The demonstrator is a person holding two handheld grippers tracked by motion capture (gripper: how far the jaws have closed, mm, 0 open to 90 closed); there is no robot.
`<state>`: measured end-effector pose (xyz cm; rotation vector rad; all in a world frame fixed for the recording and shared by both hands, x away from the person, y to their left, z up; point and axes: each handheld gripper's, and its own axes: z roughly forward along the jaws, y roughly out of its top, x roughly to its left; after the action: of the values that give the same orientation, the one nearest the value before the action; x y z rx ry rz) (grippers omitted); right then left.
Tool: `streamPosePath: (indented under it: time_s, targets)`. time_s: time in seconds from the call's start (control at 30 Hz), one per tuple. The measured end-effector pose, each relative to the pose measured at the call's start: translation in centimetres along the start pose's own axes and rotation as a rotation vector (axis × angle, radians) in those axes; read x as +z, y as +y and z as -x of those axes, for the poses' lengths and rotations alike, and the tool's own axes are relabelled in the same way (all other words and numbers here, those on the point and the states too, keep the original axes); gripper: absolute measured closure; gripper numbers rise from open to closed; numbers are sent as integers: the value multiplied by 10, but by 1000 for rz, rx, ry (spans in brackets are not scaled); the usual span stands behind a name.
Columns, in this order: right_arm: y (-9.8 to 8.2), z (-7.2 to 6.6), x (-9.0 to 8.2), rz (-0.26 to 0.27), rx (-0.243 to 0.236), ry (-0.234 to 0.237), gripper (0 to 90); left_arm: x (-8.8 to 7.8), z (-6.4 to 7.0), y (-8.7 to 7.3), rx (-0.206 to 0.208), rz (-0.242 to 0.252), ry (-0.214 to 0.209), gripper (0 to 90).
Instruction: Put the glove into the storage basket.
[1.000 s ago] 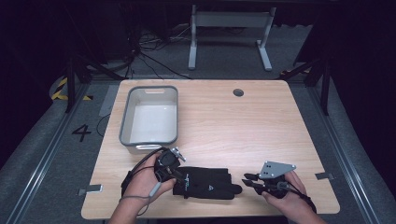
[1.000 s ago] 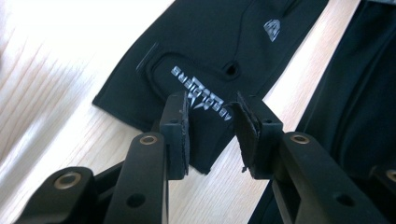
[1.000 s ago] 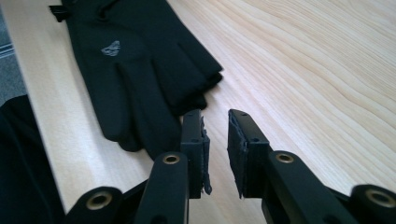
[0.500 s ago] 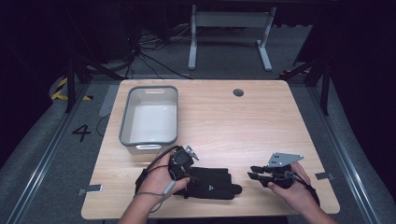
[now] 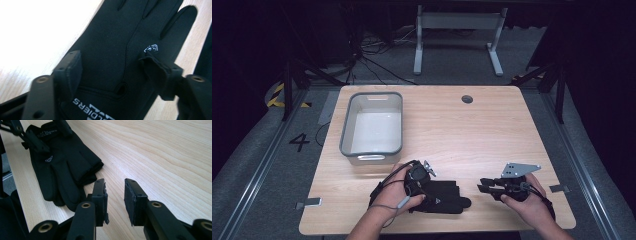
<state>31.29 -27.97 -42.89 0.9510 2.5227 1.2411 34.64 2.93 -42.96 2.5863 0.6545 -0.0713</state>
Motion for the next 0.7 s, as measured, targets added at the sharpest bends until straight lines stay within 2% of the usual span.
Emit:
streamPosePath:
  time_s: [0.03, 0.1, 0.2, 0.37, 0.5, 0.6, 0.7]
  targets:
    - [0, 0, 0, 1, 0, 0, 711, 0, 0, 0, 0, 0, 0, 269]
    - [0, 0, 0, 2, 2, 2, 708, 8, 2, 1, 24, -34, 8, 244]
    - [0, 1, 1, 1, 6, 2, 706, 13, 5, 1, 61, -48, 12, 179]
    - [1, 1, 1, 11, 9, 12, 693, 16, 10, 2, 94, -69, 60, 185]
    - [1, 1, 2, 11, 11, 18, 694, 17, 13, 5, 77, -87, 94, 235]
    - [1, 1, 1, 11, 11, 19, 695, 16, 12, 5, 59, -83, 103, 287]
    - [1, 1, 0, 25, 35, 54, 696, 14, 11, 8, 30, -95, 120, 374]
